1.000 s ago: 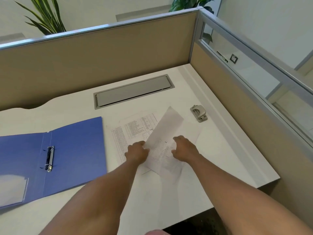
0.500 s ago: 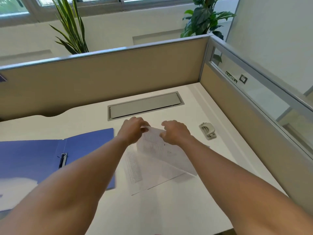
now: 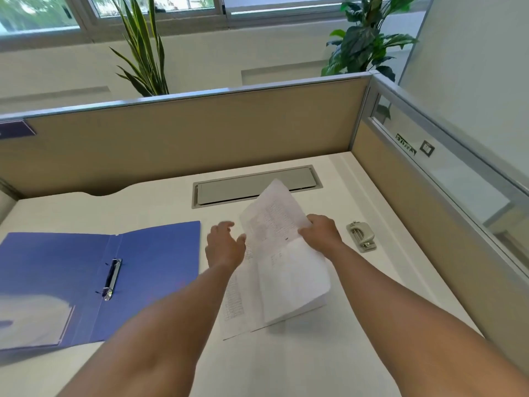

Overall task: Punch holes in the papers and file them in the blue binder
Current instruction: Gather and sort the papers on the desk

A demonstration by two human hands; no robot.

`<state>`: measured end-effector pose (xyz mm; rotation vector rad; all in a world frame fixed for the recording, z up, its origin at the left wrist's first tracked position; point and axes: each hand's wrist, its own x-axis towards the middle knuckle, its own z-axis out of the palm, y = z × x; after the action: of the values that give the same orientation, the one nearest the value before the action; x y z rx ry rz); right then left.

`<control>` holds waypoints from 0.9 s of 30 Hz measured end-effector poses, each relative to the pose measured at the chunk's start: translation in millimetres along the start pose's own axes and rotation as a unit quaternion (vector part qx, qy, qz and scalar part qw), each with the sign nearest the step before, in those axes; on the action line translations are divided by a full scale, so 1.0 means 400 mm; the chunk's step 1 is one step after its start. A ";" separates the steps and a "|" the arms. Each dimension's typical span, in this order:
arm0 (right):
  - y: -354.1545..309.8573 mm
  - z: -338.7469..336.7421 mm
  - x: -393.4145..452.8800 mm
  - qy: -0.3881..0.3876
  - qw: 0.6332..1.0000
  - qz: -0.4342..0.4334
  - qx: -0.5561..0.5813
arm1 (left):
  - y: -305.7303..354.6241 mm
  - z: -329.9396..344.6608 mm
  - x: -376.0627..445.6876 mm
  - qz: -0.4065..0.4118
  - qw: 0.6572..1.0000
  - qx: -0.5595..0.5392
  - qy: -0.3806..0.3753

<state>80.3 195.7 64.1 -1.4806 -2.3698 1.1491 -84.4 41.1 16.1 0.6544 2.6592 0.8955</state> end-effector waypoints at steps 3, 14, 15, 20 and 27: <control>0.020 -0.004 0.023 -0.009 0.997 0.023 0.066 | -0.048 0.044 -0.016 -0.113 0.992 -0.047 -0.028; 0.127 0.005 0.078 -0.029 0.990 0.105 0.090 | -0.088 0.147 -0.027 -0.331 0.938 -0.015 -0.103; 0.135 0.008 0.081 -0.029 0.990 0.108 0.086 | -0.083 0.151 -0.031 -0.330 0.939 -0.010 -0.100; 0.164 0.023 0.092 -0.040 0.990 0.119 0.063 | -0.066 0.172 -0.041 -0.284 0.954 0.038 -0.093; 0.177 0.051 0.109 -0.049 0.988 0.134 0.054 | -0.062 0.185 -0.028 -0.261 0.954 0.090 -0.113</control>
<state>99.2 236.8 -8.5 -1.7836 -2.1742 1.4160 -55.1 55.3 -55.6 0.0598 2.5248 0.4072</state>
